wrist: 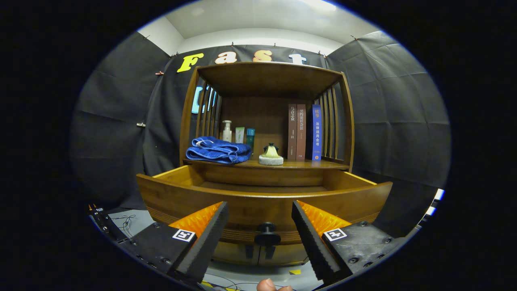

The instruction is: Pull open the drawer, take out the items inside it, and place them on the countertop above the cabinet.

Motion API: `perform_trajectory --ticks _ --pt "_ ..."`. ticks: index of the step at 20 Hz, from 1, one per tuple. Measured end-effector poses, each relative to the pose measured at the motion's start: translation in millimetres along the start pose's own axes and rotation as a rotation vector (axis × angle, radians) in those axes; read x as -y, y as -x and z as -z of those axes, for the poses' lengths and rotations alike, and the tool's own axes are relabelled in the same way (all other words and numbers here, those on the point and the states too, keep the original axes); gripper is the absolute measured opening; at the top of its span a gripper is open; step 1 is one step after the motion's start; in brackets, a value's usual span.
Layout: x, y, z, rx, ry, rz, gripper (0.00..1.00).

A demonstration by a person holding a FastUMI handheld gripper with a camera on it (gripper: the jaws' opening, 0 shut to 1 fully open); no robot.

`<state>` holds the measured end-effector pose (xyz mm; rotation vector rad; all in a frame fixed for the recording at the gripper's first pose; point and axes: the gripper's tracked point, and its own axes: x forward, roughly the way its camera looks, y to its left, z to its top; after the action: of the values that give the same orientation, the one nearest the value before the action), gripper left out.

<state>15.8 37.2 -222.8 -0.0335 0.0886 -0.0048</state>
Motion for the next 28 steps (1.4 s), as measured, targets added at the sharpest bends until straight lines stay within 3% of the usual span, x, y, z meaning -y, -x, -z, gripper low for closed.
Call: perform_trajectory --ticks 12,28 --pt "7 -26 28 -0.045 -0.013 0.022 0.99" --pt "8 -70 12 -0.023 -0.005 0.021 0.99"
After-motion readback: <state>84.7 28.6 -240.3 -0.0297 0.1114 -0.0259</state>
